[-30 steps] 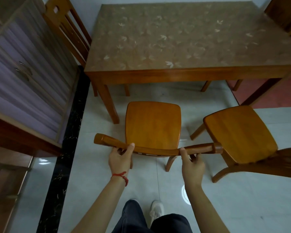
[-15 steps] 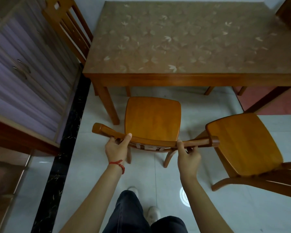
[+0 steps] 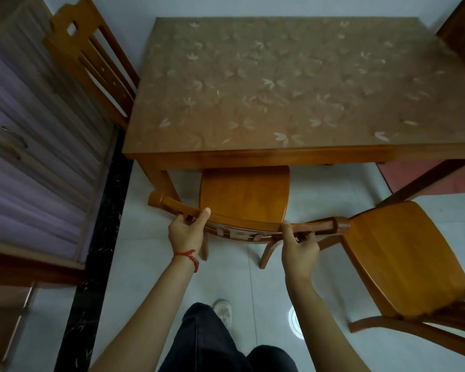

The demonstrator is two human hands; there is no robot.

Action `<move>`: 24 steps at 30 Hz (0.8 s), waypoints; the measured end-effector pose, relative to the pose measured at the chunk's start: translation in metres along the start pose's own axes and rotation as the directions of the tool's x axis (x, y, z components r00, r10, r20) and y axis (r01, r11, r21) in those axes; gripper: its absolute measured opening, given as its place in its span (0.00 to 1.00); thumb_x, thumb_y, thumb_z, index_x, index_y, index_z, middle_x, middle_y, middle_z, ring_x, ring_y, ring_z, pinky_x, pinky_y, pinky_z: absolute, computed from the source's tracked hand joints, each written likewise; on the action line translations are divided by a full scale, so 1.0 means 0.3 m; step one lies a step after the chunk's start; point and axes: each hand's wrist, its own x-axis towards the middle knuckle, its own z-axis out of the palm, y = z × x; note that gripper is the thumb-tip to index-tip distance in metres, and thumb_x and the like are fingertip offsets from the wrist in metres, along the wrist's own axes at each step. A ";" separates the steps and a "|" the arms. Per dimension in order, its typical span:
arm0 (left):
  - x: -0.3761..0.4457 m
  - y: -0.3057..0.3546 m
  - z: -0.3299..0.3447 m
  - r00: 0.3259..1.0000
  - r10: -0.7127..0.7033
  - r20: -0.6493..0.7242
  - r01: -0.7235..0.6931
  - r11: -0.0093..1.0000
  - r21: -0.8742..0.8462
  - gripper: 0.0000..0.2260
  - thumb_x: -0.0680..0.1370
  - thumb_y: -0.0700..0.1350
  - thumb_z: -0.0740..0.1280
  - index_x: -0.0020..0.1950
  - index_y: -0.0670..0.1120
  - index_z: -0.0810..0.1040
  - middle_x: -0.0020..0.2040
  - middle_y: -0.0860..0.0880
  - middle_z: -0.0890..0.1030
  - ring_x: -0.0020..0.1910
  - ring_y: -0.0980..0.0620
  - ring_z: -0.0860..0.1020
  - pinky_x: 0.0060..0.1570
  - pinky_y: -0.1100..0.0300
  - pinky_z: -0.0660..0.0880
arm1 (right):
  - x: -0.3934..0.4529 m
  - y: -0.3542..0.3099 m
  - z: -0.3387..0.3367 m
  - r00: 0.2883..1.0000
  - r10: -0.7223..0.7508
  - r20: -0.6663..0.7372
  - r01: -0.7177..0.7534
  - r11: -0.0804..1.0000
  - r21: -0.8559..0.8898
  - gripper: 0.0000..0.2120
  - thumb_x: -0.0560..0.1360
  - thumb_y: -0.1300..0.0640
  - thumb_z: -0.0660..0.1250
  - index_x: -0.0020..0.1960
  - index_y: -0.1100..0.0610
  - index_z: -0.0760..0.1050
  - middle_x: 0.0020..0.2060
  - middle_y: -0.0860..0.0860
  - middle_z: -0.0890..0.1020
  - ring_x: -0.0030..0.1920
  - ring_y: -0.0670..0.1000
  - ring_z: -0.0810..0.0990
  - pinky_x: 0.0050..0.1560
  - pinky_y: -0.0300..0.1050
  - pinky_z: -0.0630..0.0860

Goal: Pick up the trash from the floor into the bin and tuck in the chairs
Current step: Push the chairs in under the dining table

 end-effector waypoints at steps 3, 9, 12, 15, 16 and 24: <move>0.082 0.034 0.024 1.000 -0.010 0.023 0.010 1.000 0.009 0.12 0.71 0.47 0.72 0.47 0.39 0.79 0.44 0.45 0.81 0.44 0.48 0.79 0.45 0.56 0.74 | 0.040 -0.041 0.056 1.000 0.003 -0.003 -0.003 1.000 0.002 0.11 0.74 0.53 0.66 0.51 0.61 0.73 0.43 0.50 0.78 0.41 0.46 0.75 0.47 0.41 0.71; 0.209 0.110 0.089 0.999 -0.003 0.041 0.003 1.000 -0.003 0.12 0.71 0.46 0.72 0.47 0.38 0.79 0.43 0.45 0.80 0.43 0.49 0.78 0.43 0.59 0.72 | 0.143 -0.105 0.150 1.000 0.007 -0.005 -0.007 1.000 0.003 0.11 0.74 0.54 0.66 0.50 0.62 0.73 0.40 0.50 0.78 0.38 0.43 0.76 0.37 0.31 0.69; 0.252 0.149 0.137 0.999 0.004 0.045 -0.004 1.000 -0.009 0.10 0.72 0.45 0.71 0.46 0.39 0.78 0.41 0.47 0.79 0.39 0.52 0.77 0.43 0.59 0.72 | 0.212 -0.130 0.180 1.000 0.001 -0.007 -0.001 1.000 0.003 0.12 0.74 0.53 0.67 0.49 0.62 0.74 0.39 0.49 0.79 0.39 0.44 0.77 0.36 0.30 0.68; 0.289 0.177 0.187 0.999 -0.005 0.032 0.006 1.000 -0.027 0.10 0.72 0.45 0.72 0.46 0.39 0.78 0.42 0.47 0.79 0.39 0.54 0.77 0.40 0.62 0.70 | 0.280 -0.155 0.199 1.000 -0.003 0.000 0.003 1.000 -0.006 0.12 0.74 0.53 0.67 0.50 0.62 0.74 0.38 0.48 0.79 0.38 0.41 0.76 0.34 0.30 0.68; 0.301 0.183 0.205 1.000 -0.004 0.025 0.005 1.000 -0.027 0.11 0.71 0.45 0.72 0.47 0.39 0.79 0.43 0.46 0.80 0.41 0.52 0.77 0.41 0.61 0.71 | 0.302 -0.163 0.204 1.000 -0.009 0.003 0.009 1.000 -0.011 0.12 0.74 0.53 0.67 0.50 0.62 0.74 0.38 0.48 0.79 0.37 0.40 0.76 0.33 0.30 0.68; 0.386 0.239 0.341 1.000 -0.016 -0.009 0.016 1.000 -0.012 0.13 0.71 0.47 0.72 0.47 0.37 0.79 0.43 0.44 0.80 0.43 0.48 0.77 0.43 0.60 0.71 | 0.486 -0.226 0.239 0.998 -0.032 0.045 0.033 0.999 -0.019 0.13 0.74 0.53 0.67 0.50 0.63 0.75 0.40 0.51 0.80 0.38 0.41 0.76 0.36 0.31 0.69</move>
